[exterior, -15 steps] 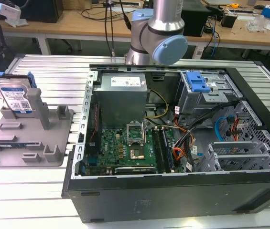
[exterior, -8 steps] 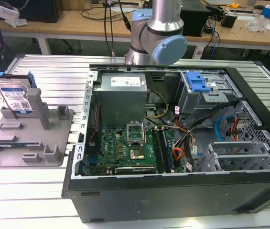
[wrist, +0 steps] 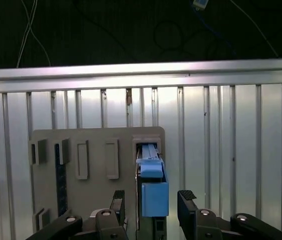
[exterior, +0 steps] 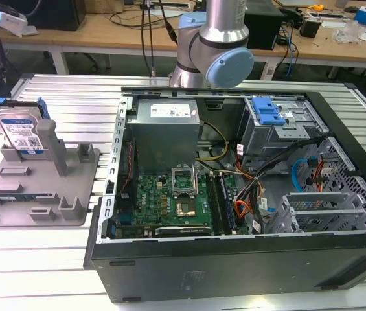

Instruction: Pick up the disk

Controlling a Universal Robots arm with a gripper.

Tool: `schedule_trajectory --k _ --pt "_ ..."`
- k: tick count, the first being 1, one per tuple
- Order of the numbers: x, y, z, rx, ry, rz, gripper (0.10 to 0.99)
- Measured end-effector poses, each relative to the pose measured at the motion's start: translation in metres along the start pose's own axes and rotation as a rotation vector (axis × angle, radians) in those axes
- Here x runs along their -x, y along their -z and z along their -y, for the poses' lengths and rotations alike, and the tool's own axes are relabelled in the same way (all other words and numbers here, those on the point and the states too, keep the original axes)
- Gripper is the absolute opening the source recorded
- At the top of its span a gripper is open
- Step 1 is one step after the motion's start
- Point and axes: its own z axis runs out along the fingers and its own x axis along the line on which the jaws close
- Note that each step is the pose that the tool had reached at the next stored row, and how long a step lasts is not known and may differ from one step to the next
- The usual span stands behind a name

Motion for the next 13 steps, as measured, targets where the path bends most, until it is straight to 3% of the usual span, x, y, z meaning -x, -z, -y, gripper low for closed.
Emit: schedule_trajectory --k 13 --pt "0.0006 -0.0135 -0.0020 0.000 0.000 0.0000 0.541"
